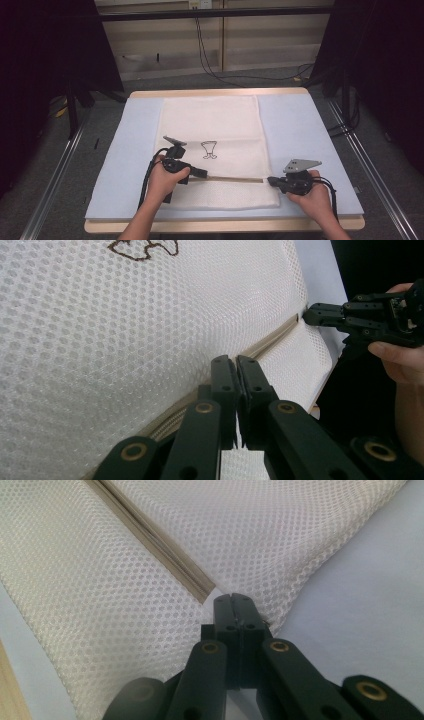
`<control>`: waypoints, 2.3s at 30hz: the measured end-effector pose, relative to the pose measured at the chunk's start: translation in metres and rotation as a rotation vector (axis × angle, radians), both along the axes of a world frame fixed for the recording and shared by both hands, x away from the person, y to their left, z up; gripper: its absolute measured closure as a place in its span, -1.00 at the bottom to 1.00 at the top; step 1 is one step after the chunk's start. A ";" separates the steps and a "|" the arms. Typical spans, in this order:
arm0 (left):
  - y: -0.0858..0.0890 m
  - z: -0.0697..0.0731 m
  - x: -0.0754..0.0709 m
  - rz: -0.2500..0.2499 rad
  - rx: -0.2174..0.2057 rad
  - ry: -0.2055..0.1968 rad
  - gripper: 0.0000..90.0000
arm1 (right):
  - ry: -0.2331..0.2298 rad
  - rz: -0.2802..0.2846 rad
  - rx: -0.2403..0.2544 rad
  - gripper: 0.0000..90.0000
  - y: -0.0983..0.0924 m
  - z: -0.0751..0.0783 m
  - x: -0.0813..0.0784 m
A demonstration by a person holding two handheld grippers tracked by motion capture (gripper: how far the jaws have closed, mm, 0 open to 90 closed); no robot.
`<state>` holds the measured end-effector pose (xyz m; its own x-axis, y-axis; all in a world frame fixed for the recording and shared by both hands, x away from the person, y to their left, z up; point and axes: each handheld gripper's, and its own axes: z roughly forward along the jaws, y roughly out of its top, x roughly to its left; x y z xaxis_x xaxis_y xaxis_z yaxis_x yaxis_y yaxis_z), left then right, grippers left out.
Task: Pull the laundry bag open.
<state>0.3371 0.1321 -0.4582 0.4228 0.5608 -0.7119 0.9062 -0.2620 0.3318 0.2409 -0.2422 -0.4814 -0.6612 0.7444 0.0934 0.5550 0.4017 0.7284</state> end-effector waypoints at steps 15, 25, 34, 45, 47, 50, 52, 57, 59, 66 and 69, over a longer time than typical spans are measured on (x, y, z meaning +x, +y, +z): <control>0.008 0.002 -0.001 0.009 0.031 -0.012 0.94 | 0.001 -0.001 -0.001 1.00 0.000 0.000 0.000; 0.013 0.002 -0.001 0.014 0.025 -0.010 0.94 | 0.001 -0.001 0.002 1.00 0.000 0.000 0.000; 0.021 0.002 -0.001 0.028 0.020 -0.007 0.94 | 0.001 0.000 0.002 1.00 0.000 0.000 0.000; 0.027 0.002 -0.002 0.038 0.013 -0.010 0.94 | 0.001 0.000 0.002 1.00 0.000 0.000 0.000; 0.028 0.003 -0.002 0.044 0.021 -0.011 0.94 | 0.001 0.000 0.001 1.00 0.000 0.000 0.000; 0.029 0.004 -0.003 0.041 0.011 -0.011 0.94 | 0.001 0.000 0.001 1.00 0.000 0.000 0.000; 0.030 0.005 -0.003 0.040 0.005 -0.016 0.94 | -0.001 0.000 0.000 1.00 0.000 0.000 0.000; 0.032 0.005 -0.002 0.044 0.002 -0.013 0.94 | 0.002 0.001 0.001 1.00 0.000 0.000 0.001; 0.034 0.006 -0.003 0.057 -0.006 -0.004 0.94 | 0.002 0.001 0.001 1.00 0.000 0.000 0.001; 0.035 0.005 -0.003 0.057 -0.007 -0.001 0.94 | 0.002 0.002 0.002 1.00 0.000 0.000 0.001; 0.037 0.005 -0.003 0.064 0.010 -0.009 0.94 | 0.002 0.004 0.001 1.00 0.000 0.000 0.001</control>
<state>0.3344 0.1692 -0.4531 0.3920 0.5943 -0.7022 0.9183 -0.2066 0.3378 0.2417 -0.2423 -0.4813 -0.6637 0.7419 0.0951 0.5549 0.4032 0.7277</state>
